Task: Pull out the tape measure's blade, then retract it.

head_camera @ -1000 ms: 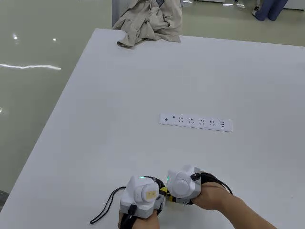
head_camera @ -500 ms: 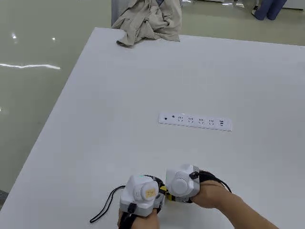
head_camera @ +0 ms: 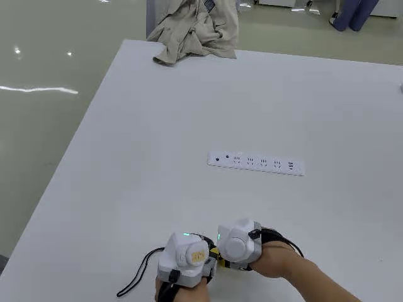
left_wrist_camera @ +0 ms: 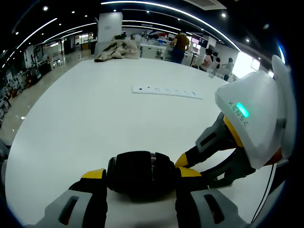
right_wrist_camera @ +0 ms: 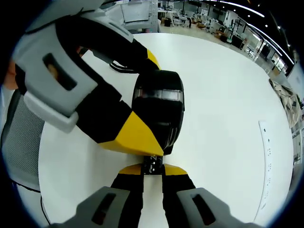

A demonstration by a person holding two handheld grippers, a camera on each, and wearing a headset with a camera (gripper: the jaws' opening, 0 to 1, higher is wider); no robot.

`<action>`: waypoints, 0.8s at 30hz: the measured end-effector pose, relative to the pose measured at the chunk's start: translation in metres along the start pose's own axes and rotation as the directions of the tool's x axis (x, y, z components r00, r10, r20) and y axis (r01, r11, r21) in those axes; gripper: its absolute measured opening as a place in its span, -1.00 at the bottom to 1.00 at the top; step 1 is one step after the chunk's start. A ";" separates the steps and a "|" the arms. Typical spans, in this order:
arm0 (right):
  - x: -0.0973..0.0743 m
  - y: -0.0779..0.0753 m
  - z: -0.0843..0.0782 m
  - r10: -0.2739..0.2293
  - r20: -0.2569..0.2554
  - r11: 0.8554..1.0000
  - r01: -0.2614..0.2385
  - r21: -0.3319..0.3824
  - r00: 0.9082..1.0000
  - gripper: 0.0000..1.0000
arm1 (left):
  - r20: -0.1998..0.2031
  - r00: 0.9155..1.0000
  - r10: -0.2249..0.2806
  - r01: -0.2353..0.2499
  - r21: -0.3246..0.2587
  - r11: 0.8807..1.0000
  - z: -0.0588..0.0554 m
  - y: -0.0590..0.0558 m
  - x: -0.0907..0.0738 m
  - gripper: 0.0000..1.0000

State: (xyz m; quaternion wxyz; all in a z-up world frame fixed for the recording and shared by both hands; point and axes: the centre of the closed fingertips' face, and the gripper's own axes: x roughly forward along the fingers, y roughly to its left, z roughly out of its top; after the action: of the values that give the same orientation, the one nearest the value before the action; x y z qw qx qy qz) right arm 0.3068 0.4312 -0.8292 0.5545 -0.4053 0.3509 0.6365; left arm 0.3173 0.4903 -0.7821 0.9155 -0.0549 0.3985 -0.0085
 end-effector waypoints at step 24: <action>0.000 -0.001 -0.002 -0.013 -0.010 1.000 0.013 0.001 1.000 -0.68 | 0.012 1.000 0.001 -0.001 0.038 0.999 0.005 -0.002 -0.003 0.10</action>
State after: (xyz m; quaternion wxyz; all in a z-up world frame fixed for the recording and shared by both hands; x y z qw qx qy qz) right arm 0.3076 0.4299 -0.8298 0.5569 -0.4105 0.3513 0.6308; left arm 0.3187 0.4893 -0.7764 0.9187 -0.0373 0.3930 -0.0152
